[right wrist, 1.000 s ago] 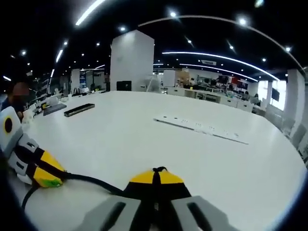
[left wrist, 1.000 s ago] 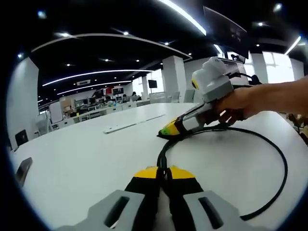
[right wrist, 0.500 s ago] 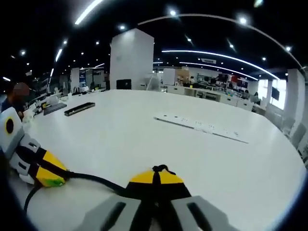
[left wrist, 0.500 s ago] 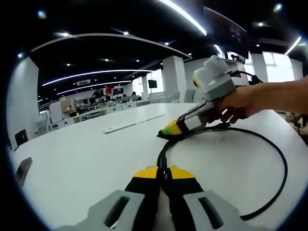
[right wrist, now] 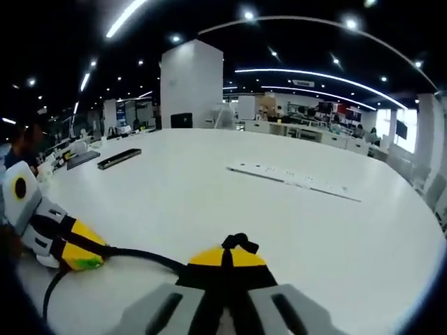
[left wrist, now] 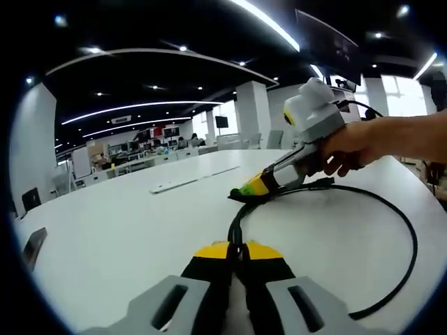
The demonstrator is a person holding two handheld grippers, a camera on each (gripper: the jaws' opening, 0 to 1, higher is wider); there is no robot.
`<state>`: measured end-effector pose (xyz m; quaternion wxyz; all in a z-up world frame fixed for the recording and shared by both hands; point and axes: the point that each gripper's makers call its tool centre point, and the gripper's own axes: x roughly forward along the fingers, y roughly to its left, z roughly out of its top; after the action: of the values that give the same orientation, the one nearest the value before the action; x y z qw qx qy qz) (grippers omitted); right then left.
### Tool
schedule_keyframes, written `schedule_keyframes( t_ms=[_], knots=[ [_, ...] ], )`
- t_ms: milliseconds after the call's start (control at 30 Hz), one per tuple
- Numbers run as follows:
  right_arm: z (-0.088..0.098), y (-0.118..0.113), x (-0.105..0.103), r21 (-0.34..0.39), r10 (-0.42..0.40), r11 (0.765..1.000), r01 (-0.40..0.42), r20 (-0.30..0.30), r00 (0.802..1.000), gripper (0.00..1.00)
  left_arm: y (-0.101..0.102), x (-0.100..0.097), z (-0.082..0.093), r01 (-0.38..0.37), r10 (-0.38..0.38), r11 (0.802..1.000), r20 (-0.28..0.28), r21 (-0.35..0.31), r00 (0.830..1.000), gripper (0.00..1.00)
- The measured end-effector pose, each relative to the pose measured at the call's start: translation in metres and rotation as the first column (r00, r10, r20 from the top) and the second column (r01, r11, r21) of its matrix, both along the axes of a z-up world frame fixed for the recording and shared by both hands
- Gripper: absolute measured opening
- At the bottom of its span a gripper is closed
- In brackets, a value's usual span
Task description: Find the charging cable on the desk, coil it up and secure with Velcro.
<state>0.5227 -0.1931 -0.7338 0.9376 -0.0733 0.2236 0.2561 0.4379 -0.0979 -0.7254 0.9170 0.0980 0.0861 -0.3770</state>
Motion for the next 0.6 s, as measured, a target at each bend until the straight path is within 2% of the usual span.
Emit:
schedule_keyframes(
  t_ms=[167,433,500,600],
  knots=[
    [-0.0009,-0.0007,0.0017,0.021,0.002,1.0,-0.001,-0.028,1.0,0.02,0.0002,0.0003,0.0,-0.002,0.002,1.0,-0.002,-0.001,1.0,0.07],
    [-0.0015,0.0002,0.0032,0.033,-0.011,0.999,0.012,-0.027,1.0,0.03,0.0004,0.0009,-0.0006,-0.001,0.001,1.0,-0.001,-0.001,1.0,0.07],
    [-0.0012,0.0003,0.003,0.029,-0.009,1.0,0.01,-0.024,1.0,0.03,0.0004,0.001,-0.0006,-0.001,0.001,1.0,-0.001,-0.001,1.0,0.07],
    [0.0018,0.0016,0.0017,0.007,0.01,1.0,-0.01,0.019,1.0,0.03,0.0005,0.0013,-0.0007,-0.001,0.001,1.0,0.001,-0.001,1.0,0.07]
  ],
)
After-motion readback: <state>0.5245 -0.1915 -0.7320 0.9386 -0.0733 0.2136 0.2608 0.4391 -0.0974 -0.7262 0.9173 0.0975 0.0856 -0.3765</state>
